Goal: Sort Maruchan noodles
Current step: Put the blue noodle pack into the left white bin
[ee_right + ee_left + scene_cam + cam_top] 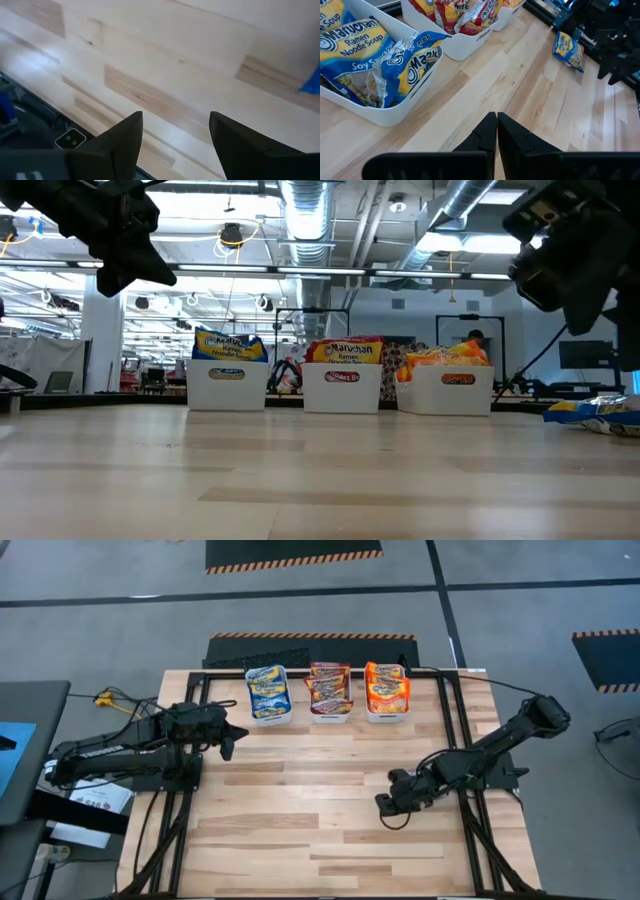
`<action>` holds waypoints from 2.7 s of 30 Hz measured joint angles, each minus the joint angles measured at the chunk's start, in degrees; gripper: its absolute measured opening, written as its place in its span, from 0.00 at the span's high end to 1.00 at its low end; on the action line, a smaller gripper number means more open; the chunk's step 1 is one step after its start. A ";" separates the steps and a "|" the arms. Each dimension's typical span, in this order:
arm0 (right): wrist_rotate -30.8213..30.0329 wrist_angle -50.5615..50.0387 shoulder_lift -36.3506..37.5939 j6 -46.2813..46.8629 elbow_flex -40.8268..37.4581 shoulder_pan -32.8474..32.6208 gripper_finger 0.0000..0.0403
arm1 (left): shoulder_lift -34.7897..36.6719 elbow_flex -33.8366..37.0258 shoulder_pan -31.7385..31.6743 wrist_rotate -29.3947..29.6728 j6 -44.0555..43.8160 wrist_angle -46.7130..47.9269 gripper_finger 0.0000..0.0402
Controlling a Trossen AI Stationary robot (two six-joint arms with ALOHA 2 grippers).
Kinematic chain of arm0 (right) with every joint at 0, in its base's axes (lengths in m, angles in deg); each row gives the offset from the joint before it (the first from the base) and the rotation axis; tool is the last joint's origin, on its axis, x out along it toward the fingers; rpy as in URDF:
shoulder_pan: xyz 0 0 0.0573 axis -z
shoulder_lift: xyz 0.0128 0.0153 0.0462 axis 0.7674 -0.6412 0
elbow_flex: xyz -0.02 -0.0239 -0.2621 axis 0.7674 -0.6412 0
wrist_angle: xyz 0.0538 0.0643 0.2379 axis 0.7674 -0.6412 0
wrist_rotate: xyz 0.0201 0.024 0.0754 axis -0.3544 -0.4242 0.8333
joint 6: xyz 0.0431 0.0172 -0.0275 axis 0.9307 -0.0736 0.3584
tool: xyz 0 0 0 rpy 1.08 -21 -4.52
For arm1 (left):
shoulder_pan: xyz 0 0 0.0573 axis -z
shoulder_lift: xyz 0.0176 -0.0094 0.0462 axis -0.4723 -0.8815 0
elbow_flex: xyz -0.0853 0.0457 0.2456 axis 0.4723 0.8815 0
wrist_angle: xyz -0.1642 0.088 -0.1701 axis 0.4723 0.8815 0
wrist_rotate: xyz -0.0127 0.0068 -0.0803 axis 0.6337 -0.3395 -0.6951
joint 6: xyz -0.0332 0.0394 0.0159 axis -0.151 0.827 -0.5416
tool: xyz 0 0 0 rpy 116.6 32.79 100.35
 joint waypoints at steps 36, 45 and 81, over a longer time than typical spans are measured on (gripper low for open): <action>-6.85 -39.19 -20.12 -43.92 8.62 -8.68 0.37 | -0.02 -0.02 -0.01 5.33 -14.33 -0.16 1.00; -15.42 -36.65 -21.82 -42.50 9.72 -9.70 0.37 | -0.04 0.00 -0.02 5.73 -15.39 -0.17 1.00; -15.16 -42.92 -27.01 -46.66 23.30 -2.93 0.99 | -0.02 -0.02 -0.02 5.67 -13.53 -0.25 1.00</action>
